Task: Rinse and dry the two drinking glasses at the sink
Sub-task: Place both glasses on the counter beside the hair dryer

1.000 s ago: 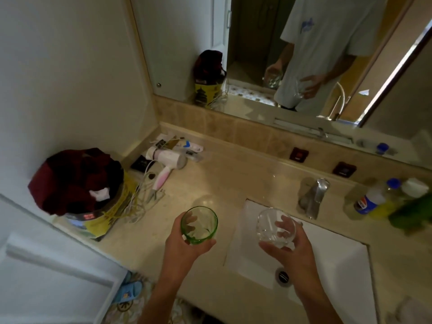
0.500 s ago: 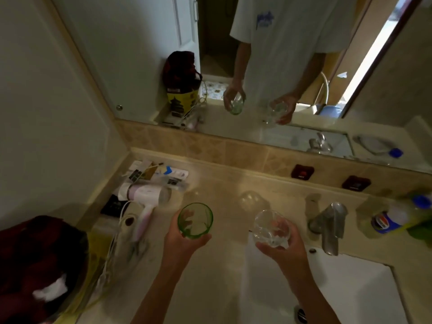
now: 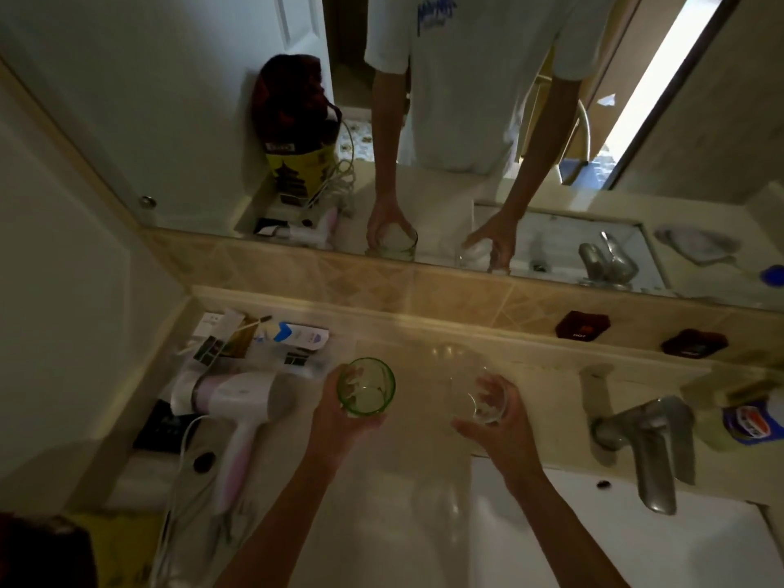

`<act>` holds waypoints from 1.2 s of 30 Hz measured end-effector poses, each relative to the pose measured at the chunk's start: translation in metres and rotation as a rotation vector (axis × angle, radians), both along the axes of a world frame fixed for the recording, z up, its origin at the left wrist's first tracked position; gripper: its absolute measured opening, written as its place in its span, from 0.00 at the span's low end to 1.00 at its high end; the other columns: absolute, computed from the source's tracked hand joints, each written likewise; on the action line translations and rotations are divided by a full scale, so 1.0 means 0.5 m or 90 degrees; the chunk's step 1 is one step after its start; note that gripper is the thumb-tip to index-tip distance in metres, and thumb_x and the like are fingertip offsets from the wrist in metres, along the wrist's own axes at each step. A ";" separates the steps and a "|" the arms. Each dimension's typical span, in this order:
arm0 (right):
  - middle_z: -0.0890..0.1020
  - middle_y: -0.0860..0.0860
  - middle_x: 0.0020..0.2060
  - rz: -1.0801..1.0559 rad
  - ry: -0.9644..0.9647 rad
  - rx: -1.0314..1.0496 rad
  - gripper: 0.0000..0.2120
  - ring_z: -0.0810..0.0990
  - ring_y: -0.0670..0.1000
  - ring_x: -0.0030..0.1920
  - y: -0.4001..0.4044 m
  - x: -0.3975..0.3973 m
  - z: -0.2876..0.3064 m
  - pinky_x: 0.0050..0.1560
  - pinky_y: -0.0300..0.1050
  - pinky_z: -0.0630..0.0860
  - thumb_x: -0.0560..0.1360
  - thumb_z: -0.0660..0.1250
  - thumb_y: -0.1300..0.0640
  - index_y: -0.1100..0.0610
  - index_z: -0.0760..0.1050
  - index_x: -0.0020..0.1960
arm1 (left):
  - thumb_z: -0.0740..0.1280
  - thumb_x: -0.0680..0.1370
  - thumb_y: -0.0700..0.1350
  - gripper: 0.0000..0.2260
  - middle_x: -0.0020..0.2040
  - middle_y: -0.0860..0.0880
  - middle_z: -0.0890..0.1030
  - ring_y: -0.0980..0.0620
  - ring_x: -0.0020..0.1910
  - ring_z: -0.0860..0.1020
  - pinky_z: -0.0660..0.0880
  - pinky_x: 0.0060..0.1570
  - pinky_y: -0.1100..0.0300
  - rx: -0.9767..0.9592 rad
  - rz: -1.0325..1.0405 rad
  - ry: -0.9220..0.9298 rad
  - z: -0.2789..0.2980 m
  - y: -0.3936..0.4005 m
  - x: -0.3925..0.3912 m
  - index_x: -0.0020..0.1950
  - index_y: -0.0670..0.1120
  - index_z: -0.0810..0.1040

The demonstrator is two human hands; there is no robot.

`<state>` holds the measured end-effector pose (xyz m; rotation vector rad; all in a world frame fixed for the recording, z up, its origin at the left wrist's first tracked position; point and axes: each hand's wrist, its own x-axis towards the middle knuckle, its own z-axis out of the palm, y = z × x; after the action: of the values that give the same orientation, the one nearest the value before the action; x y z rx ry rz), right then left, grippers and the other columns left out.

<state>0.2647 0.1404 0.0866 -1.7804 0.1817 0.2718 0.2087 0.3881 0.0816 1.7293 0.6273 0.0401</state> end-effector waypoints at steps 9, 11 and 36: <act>0.77 0.42 0.62 -0.019 0.011 0.000 0.43 0.76 0.47 0.64 0.039 0.025 -0.058 0.56 0.46 0.78 0.59 0.83 0.64 0.45 0.69 0.67 | 0.82 0.51 0.56 0.50 0.65 0.51 0.81 0.49 0.66 0.79 0.77 0.66 0.42 -0.012 -0.039 0.033 -0.046 0.034 0.045 0.72 0.53 0.71; 0.76 0.41 0.63 -0.027 0.020 0.002 0.43 0.76 0.46 0.64 0.038 0.027 -0.066 0.55 0.45 0.78 0.59 0.83 0.65 0.45 0.68 0.68 | 0.82 0.50 0.55 0.49 0.64 0.52 0.80 0.50 0.65 0.78 0.77 0.66 0.47 -0.013 -0.049 0.040 -0.044 0.034 0.052 0.71 0.54 0.71; 0.71 0.43 0.70 0.229 0.097 0.054 0.48 0.70 0.44 0.70 -0.029 0.086 -0.031 0.56 0.37 0.78 0.66 0.73 0.76 0.40 0.62 0.74 | 0.76 0.67 0.23 0.45 0.70 0.61 0.74 0.59 0.70 0.75 0.78 0.63 0.62 -0.136 -0.311 0.081 -0.037 0.113 0.103 0.74 0.59 0.68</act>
<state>0.3078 0.1259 0.0712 -1.7015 -0.0439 0.6638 0.2602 0.4445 0.0629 1.6410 0.2739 -0.4652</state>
